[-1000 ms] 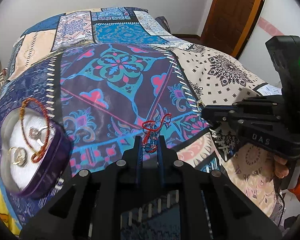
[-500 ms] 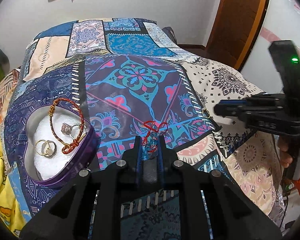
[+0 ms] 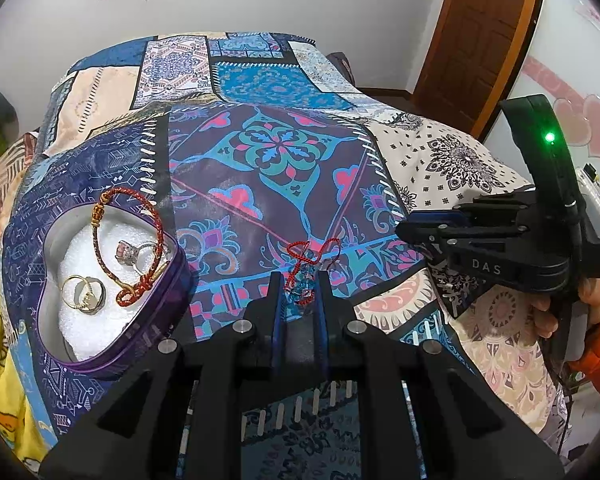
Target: Organize jewelry
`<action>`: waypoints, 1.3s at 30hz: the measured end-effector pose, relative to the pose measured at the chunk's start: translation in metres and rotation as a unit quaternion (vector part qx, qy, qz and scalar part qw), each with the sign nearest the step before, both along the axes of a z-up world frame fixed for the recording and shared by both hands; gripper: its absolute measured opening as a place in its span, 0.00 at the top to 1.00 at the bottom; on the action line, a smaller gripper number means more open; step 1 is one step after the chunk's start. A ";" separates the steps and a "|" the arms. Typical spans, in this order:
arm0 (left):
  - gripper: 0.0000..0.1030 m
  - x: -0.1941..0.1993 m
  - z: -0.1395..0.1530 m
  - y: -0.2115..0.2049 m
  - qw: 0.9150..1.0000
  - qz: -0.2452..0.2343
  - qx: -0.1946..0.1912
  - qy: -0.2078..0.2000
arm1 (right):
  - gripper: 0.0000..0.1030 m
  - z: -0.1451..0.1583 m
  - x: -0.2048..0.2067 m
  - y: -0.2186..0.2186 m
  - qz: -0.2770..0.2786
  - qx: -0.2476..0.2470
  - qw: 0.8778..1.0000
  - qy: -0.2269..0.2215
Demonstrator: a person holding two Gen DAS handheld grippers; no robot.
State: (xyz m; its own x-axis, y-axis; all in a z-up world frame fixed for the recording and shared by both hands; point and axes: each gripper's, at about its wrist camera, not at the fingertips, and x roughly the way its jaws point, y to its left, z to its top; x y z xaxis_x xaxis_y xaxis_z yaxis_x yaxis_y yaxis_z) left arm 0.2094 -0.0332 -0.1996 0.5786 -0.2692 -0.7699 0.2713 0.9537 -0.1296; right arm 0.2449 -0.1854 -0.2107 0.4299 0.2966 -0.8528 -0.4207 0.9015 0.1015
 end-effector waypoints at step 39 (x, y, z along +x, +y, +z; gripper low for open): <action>0.87 -0.044 0.067 0.114 0.988 0.128 -0.004 -0.082 | 0.92 0.102 -0.029 0.123 0.120 0.139 0.978 -0.097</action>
State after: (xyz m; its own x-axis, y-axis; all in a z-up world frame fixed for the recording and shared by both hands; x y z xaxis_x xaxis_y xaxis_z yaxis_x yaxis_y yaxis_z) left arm 0.1657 0.0807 -0.1329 0.7458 -0.1035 -0.6581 0.0394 0.9930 -0.1114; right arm 0.2157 -0.0619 -0.1091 0.4652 0.6169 -0.6348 -0.6518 0.7240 0.2259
